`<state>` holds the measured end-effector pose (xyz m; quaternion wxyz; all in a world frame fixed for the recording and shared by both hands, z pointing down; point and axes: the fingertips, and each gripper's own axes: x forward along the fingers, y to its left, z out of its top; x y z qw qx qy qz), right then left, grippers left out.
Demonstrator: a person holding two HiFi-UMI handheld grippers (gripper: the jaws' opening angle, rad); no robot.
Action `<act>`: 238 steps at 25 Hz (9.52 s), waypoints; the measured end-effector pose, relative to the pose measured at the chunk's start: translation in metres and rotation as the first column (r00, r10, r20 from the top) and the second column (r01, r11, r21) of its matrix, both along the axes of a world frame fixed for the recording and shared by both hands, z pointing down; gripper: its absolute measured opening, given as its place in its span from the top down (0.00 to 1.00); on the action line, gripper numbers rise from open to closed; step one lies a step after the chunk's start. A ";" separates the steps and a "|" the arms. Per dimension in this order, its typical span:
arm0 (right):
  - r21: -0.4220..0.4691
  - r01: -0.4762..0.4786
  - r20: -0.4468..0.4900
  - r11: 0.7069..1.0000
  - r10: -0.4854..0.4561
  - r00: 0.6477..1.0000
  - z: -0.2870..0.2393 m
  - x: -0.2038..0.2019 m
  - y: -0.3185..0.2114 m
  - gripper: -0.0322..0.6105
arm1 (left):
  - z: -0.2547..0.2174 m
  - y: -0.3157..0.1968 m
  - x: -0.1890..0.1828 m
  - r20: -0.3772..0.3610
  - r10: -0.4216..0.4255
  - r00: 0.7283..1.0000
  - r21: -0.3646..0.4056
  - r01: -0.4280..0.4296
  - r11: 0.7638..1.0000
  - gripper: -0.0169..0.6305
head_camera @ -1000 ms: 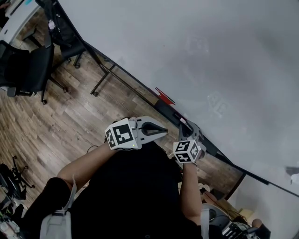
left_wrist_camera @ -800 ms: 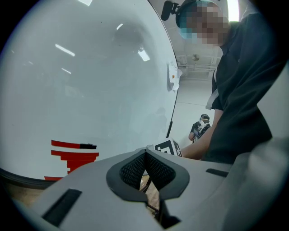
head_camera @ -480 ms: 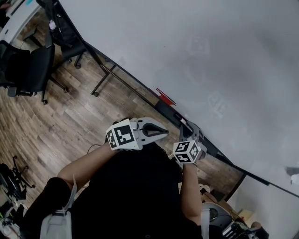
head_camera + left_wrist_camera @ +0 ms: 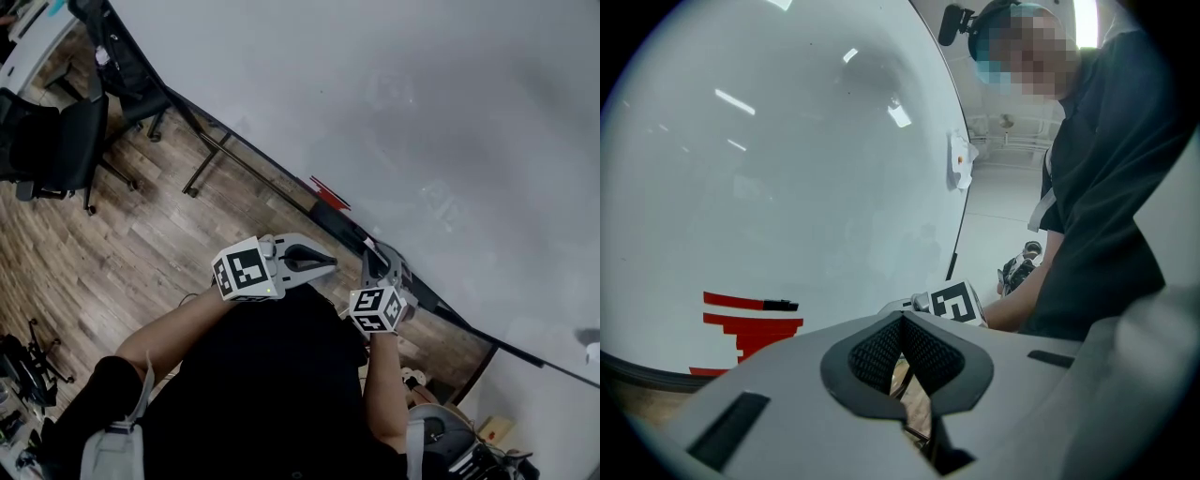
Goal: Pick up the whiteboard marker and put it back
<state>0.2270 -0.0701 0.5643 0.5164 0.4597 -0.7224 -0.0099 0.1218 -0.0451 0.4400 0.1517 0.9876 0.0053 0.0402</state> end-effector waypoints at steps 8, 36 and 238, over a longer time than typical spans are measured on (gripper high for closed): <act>0.050 0.000 0.041 0.999 -0.002 0.999 -0.022 -0.004 0.002 0.84 | -0.001 -0.002 -0.001 0.012 0.010 1.000 0.009 -0.010 1.000 0.96; 0.350 -0.058 0.409 0.935 -0.096 0.908 -0.176 -0.039 -0.010 0.84 | -0.031 -0.033 0.000 -0.005 -0.012 1.000 0.075 0.013 0.997 0.96; 0.400 0.059 0.643 0.915 -0.326 0.693 -0.188 -0.024 0.036 0.91 | -0.058 -0.016 0.052 -0.021 0.034 0.999 0.111 -0.032 0.993 0.96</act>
